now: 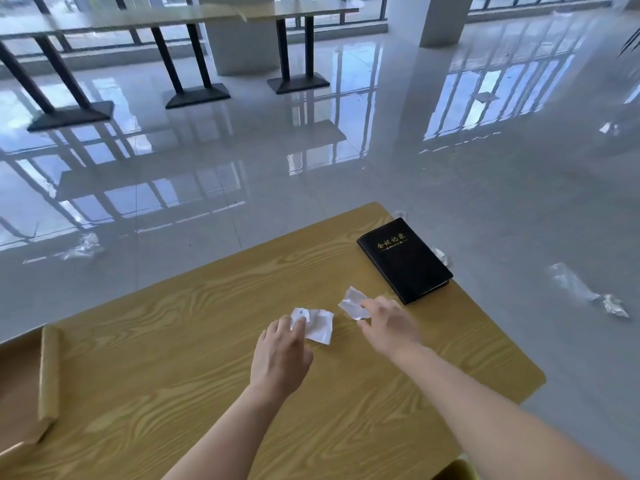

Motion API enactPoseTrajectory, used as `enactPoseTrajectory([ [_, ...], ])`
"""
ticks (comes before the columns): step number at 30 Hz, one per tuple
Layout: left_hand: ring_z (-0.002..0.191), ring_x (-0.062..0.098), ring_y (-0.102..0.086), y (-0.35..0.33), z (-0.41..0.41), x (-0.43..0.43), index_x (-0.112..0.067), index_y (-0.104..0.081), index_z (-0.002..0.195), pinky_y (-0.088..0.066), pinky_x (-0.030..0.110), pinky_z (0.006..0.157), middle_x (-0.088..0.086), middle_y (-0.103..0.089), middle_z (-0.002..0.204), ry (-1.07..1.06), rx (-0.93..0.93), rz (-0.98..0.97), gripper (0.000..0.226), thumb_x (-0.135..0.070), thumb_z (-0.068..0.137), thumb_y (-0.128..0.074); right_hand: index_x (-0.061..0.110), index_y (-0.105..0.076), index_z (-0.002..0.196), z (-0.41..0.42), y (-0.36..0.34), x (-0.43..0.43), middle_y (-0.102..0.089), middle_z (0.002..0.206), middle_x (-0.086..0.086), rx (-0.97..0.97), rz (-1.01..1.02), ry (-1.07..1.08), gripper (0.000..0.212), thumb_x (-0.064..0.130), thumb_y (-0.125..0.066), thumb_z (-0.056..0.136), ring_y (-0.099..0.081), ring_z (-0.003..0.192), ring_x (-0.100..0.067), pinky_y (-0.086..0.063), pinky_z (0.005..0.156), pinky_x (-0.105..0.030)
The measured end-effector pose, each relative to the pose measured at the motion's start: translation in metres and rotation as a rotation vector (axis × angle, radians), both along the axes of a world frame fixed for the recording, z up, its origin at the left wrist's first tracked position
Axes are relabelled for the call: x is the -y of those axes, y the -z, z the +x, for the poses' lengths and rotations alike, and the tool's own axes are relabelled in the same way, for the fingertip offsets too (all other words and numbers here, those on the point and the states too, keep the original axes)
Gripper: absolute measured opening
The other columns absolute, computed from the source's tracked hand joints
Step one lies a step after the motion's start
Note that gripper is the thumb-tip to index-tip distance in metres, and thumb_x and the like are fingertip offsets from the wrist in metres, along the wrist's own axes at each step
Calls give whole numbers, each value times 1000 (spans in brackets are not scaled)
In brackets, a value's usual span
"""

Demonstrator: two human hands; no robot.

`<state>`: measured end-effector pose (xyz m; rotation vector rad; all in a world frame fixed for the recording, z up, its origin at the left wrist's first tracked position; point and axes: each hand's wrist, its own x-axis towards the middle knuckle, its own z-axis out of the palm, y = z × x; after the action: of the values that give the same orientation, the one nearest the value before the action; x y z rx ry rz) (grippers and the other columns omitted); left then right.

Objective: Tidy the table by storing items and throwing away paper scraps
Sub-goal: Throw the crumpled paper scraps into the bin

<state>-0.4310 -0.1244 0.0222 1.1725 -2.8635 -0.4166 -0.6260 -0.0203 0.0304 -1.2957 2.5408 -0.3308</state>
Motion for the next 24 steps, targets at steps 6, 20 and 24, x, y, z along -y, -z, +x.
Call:
enactPoseTrajectory([
  [6,102,21,-54,21,-39,19,-21,-52,125,-42,29,80,-1,-57,115,-42,4,32,35,-31,92,-52,21,-52,128,-30,21,38,-55,118,-2,-15,71,-111,35,36,-45,97,-48,105,-22,-45,77,-34],
  [20,77,19,-54,46,-63,42,-19,-56,85,-34,30,58,-4,-58,85,-44,182,73,8,-13,90,-58,17,-59,98,-40,71,48,-55,102,2,-73,67,-204,12,22,-48,99,-44,87,-17,-42,65,-27],
  [24,74,19,-54,44,-61,41,-20,-55,85,-30,29,61,-5,-59,84,-32,146,61,9,-13,91,-52,19,-60,86,-43,73,43,-52,87,5,-39,31,-166,16,16,-48,98,-43,80,-16,-37,60,-27],
])
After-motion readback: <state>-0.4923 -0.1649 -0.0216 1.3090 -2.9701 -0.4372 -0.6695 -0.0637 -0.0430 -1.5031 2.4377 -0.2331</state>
